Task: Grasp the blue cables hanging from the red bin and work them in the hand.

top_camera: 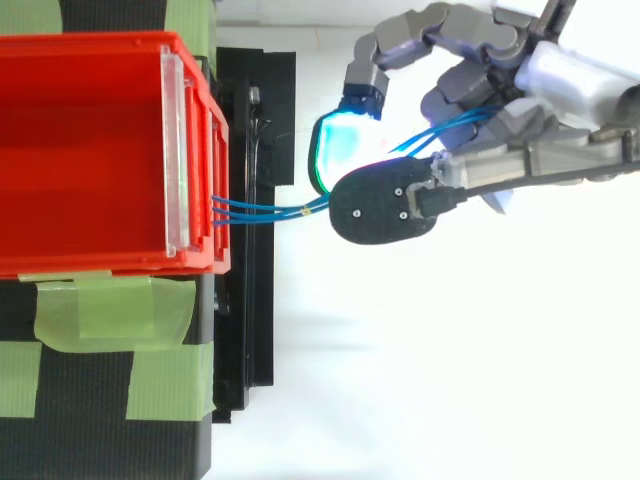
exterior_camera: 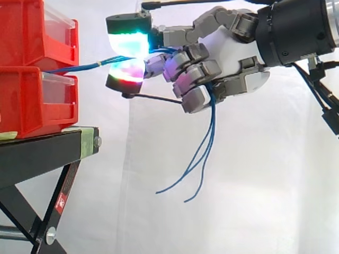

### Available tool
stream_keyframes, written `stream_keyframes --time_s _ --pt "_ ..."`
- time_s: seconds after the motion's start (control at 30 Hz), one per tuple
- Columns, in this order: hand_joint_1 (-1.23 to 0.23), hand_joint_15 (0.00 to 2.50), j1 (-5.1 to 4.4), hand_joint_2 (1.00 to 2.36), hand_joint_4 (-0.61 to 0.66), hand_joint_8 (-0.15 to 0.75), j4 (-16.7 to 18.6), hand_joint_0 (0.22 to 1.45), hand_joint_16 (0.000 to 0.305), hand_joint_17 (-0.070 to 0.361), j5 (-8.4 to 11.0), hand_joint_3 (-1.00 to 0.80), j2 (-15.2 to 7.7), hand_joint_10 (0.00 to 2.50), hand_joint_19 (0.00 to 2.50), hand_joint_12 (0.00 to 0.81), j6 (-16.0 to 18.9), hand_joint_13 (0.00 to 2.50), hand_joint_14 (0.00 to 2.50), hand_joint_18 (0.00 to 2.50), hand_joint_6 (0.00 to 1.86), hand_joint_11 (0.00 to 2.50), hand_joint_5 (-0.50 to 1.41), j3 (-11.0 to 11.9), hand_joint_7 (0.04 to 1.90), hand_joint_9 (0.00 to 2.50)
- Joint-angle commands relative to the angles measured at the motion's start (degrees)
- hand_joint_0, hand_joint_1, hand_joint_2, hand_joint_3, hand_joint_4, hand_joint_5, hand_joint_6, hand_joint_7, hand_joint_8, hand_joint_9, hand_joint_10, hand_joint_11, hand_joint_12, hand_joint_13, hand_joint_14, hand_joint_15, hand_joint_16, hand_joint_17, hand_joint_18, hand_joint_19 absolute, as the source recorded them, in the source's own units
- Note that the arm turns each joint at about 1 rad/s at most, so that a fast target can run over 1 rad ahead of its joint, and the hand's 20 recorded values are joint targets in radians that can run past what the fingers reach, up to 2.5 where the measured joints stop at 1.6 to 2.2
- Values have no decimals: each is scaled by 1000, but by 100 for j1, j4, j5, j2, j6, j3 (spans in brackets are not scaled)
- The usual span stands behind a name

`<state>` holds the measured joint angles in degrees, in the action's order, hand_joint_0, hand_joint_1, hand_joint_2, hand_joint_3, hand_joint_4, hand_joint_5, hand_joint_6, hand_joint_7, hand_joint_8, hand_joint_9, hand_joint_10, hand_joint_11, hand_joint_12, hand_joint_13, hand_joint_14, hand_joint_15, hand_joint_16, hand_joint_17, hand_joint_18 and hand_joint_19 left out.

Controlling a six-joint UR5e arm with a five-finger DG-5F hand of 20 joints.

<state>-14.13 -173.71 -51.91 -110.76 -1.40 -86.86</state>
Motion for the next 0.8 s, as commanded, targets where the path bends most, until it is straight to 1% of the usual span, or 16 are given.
stream_keyframes --time_s 0.0,0.03,0.07,0.13,0.17,0.27,0.33,0.53,0.7,0.77 --pt "-598 1824 -2 1020 189 277 57 989 41 93 5 -317 2 2500 1126 411 -1 1278 2500 1341 504 2500 87 2 1159 1053" --pt "-596 1824 -2 1020 193 277 65 997 41 93 5 -317 2 2500 1126 411 -1 1278 2500 1341 400 2500 109 2 1197 1053" --pt "-595 1824 -2 1020 199 277 65 1000 41 93 5 -329 -7 2500 1126 411 -1 1278 2500 1341 353 2500 119 2 1205 1053" --pt "-581 1824 -2 1019 200 277 74 1004 41 93 5 -369 2 2500 1126 411 -1 1278 2500 1341 304 2500 134 2 1204 1053" --pt "-576 1824 -2 1018 202 277 74 1000 41 93 -4 -444 -7 2500 1126 411 -1 1278 2500 1341 260 2500 145 2 1223 1053" --pt "-573 1824 -2 1017 204 277 127 984 41 93 -13 -529 2 2500 1126 411 87 1278 2500 1341 188 2500 163 2 1258 1053" --pt "-576 1824 -2 1016 201 277 153 976 41 93 -13 -561 2 2500 1126 411 140 1278 2500 1341 169 2500 167 2 1267 1053" --pt "-590 1824 -2 1015 199 277 153 941 41 93 -30 -624 2 2500 1126 411 140 1278 2500 1341 156 2500 177 2 1285 1053" --pt "-619 1824 -2 1012 198 277 118 891 41 93 -241 -684 2 2500 1126 411 -27 1278 2500 1341 173 2500 170 2 1301 1053" --pt "-625 1824 -2 1011 201 277 101 869 41 93 -329 -733 -7 2500 1126 411 -115 1278 2500 1341 177 2500 168 2 1305 1053"
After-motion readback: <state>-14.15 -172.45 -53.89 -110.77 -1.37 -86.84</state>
